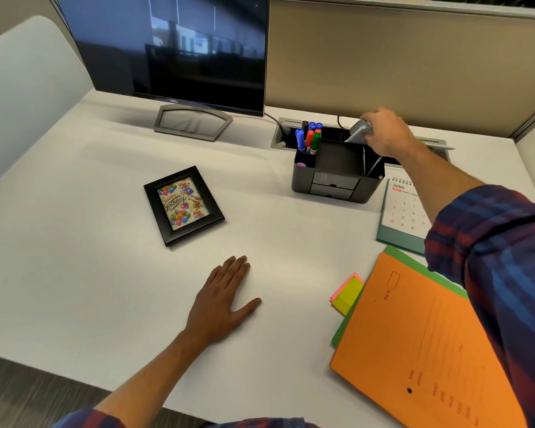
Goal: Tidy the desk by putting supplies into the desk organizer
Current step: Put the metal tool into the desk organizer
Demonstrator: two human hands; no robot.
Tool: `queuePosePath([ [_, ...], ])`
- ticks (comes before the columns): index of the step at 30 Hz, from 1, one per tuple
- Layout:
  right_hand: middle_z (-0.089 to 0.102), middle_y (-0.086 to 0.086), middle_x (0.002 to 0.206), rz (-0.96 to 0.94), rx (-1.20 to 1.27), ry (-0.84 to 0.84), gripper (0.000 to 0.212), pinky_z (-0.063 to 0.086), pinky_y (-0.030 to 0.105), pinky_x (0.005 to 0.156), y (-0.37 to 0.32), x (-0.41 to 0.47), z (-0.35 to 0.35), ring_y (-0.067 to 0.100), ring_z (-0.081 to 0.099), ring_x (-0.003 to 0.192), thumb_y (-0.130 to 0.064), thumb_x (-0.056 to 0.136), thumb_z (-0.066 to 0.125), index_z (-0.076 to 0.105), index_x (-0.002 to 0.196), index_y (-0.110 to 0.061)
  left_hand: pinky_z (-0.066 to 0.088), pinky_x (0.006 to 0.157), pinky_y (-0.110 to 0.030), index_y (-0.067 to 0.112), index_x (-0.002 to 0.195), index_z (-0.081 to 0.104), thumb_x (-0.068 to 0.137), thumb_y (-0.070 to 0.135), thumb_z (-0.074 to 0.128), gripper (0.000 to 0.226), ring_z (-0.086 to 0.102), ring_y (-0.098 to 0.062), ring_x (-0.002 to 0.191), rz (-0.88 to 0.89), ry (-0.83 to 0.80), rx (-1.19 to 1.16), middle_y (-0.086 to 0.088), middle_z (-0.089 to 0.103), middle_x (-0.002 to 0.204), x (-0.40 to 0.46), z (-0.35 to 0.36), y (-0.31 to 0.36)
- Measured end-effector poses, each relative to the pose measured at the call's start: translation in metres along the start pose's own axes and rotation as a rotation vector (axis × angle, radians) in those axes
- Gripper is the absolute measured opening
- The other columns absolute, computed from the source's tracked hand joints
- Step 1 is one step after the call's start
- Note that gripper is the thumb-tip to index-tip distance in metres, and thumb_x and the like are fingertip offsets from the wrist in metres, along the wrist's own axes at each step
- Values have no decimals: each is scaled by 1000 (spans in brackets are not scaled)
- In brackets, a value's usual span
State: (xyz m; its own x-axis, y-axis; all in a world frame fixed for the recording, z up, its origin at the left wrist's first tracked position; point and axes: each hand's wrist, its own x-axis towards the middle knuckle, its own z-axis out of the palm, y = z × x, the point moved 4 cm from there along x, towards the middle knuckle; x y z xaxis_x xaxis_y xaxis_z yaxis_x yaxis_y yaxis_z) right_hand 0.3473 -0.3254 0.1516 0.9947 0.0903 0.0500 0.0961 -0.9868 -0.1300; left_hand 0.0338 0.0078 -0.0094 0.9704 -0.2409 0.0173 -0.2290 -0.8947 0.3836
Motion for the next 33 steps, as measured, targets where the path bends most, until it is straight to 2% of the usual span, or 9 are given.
queuePosePath([
  [7,49,20,132,1,6,-36,46,43,46,99,-3,1,13,41,49,120,-3,91,51,49,137,-6,9,120,-31,27,153,21,92,67,39,75,3,-3,147,-1,-2,-10,17,11,160,0,0,-1],
  [11,60,22,124,5,61,-53,33,47,44,93,-5,-4,20,41,54,112,-8,95,46,59,125,-5,10,120,-32,27,153,20,93,67,38,75,2,-3,147,4,-6,0,17,11,160,0,0,0],
  [16,60,20,126,-5,79,-70,35,46,43,94,-13,-14,21,41,54,114,-12,95,46,60,126,-11,9,120,-31,27,153,21,92,67,38,75,1,-2,147,3,-3,-1,17,11,160,0,0,0],
  [18,60,17,128,-19,70,-60,35,46,44,95,-17,-21,20,38,54,117,-25,97,48,58,128,-12,9,120,-31,27,153,22,92,67,38,75,2,-2,147,5,1,-1,16,12,160,0,0,0],
  [22,52,7,138,-72,47,-33,62,44,47,98,-30,-43,24,28,50,124,-60,94,43,51,136,-16,10,120,-31,26,153,22,92,67,37,75,3,-3,147,10,10,-7,16,12,160,0,-1,0],
  [25,47,2,143,-175,-9,-72,74,44,46,98,-46,-66,31,24,48,127,-71,85,48,47,139,-20,11,120,-32,26,153,22,92,68,36,75,3,-3,148,12,8,0,16,12,160,-1,0,-1],
  [27,42,0,149,-211,-99,-121,72,44,48,99,-52,-77,41,24,45,132,-65,85,57,45,142,-23,11,120,-32,26,153,22,92,69,35,75,2,-3,148,14,7,3,16,12,160,0,0,-1],
  [29,42,0,150,-208,-129,-103,60,47,49,98,-52,-82,46,25,46,132,-48,90,61,45,142,-24,11,120,-32,26,153,22,92,69,34,75,2,-3,148,15,3,2,15,12,160,0,0,-1],
  [33,53,0,141,-198,-125,-16,40,52,46,89,-54,-84,41,28,56,120,-28,97,56,54,136,-21,9,120,-31,27,153,21,92,69,35,75,0,-2,147,9,-2,0,17,11,160,-1,0,-1],
])
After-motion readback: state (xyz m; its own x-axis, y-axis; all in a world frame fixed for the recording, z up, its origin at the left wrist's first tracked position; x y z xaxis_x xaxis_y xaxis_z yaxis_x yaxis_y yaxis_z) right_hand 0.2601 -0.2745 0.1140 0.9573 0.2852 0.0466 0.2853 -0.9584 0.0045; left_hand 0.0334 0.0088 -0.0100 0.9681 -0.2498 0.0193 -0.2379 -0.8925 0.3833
